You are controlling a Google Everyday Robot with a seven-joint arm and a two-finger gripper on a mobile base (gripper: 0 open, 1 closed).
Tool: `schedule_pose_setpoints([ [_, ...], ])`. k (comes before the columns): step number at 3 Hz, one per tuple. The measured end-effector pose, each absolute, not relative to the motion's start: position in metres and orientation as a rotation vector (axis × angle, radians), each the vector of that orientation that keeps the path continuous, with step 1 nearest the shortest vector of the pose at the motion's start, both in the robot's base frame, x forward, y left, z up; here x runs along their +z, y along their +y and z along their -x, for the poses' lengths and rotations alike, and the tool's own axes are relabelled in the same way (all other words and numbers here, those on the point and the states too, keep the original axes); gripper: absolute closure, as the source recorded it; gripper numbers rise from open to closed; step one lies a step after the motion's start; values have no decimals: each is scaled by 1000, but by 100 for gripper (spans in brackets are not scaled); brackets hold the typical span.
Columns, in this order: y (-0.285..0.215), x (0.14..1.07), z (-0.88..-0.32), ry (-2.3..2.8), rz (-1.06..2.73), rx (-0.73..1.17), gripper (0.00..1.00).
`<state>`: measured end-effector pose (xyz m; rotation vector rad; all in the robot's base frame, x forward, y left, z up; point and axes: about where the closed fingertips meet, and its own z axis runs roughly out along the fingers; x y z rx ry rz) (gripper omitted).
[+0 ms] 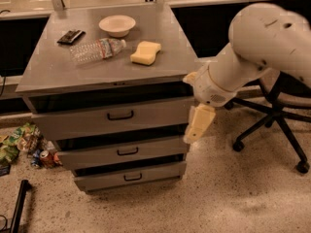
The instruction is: Open top drawer
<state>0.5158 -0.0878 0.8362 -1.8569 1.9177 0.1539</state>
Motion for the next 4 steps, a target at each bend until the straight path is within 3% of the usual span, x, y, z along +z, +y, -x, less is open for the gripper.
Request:
schedule_pose_setpoints([
  [2, -26, 800, -568, 1667, 1830, 238, 0],
  [4, -4, 759, -586, 1638, 1977, 194, 0],
])
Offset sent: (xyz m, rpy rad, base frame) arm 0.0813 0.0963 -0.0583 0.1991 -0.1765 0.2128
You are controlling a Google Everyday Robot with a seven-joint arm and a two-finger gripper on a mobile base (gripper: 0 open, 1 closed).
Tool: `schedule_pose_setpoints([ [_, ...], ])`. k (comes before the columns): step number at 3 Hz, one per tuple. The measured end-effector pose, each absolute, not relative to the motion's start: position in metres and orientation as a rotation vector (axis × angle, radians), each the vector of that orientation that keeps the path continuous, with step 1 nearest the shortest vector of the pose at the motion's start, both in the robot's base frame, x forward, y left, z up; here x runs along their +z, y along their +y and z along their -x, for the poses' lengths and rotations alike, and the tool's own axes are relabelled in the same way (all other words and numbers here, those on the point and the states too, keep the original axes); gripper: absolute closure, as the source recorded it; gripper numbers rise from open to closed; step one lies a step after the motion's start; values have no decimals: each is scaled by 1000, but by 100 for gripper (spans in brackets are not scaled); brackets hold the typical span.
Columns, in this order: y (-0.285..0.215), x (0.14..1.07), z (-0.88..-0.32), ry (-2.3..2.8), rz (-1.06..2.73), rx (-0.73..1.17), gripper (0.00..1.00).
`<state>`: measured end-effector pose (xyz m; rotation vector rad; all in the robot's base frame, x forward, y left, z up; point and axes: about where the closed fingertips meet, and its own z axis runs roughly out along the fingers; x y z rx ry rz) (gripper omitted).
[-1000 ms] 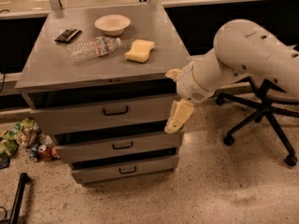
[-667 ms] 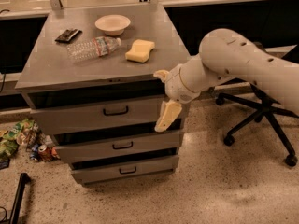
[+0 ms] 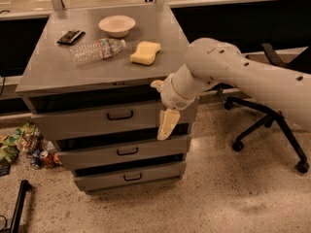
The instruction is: Open top drawer
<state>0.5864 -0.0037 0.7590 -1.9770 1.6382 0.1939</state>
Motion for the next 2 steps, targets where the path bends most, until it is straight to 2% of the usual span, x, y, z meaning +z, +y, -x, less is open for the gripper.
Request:
schedule_pose_setpoints([
  [2, 7, 730, -595, 1664, 1986, 223, 0],
])
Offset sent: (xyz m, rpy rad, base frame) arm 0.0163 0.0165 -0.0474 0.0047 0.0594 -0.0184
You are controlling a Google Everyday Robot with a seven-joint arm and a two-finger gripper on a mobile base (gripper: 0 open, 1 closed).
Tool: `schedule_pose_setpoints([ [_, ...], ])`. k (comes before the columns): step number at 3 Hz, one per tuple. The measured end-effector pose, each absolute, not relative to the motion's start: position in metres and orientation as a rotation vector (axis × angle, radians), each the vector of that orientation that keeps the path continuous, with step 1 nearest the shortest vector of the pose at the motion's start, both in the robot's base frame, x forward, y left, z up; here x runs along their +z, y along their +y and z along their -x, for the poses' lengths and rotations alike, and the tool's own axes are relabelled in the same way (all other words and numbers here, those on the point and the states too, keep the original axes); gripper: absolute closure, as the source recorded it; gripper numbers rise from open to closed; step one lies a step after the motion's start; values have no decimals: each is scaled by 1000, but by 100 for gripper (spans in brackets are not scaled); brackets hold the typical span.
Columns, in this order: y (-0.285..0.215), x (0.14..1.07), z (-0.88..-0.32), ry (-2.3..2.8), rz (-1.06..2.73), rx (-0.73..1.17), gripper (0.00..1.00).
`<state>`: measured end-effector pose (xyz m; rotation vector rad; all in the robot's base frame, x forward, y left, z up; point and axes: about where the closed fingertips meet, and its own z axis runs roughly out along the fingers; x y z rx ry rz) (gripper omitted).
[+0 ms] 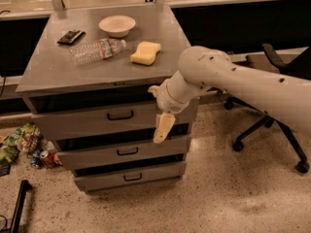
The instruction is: Open top drawer
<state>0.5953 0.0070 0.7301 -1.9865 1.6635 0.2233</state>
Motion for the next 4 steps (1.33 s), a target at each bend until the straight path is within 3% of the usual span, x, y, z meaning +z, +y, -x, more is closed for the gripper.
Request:
schedule_pose_setpoints([
  [4, 12, 680, -636, 1687, 2037, 194, 0],
])
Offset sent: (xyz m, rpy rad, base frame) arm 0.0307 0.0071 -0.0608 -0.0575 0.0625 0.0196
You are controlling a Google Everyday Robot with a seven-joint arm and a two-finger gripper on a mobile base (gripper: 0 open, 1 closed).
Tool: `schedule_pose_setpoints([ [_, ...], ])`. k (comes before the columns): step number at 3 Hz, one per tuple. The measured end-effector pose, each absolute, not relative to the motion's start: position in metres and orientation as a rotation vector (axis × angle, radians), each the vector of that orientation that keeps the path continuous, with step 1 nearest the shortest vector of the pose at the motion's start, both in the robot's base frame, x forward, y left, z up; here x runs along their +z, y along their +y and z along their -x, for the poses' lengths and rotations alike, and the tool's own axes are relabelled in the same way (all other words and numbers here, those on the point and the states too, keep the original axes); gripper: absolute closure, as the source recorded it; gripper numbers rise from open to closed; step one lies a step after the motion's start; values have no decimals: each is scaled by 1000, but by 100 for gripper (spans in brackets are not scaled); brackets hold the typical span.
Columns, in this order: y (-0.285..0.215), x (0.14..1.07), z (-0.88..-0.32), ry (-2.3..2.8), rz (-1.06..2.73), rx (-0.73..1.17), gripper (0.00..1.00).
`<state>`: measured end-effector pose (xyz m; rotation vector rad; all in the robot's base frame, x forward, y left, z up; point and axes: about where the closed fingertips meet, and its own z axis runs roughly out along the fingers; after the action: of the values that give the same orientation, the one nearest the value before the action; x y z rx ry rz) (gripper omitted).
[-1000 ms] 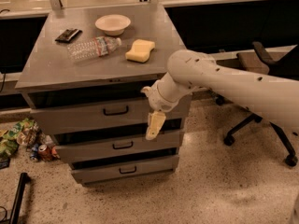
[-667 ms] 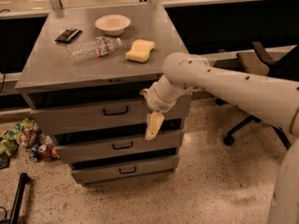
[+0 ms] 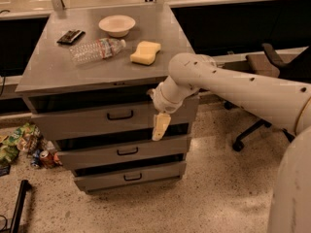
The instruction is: Open top drawer
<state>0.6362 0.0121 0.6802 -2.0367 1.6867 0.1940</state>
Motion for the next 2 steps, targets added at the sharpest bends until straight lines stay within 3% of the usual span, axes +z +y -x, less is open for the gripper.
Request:
schedule_pose_setpoints([
  [2, 21, 674, -658, 1644, 2023, 247, 0],
])
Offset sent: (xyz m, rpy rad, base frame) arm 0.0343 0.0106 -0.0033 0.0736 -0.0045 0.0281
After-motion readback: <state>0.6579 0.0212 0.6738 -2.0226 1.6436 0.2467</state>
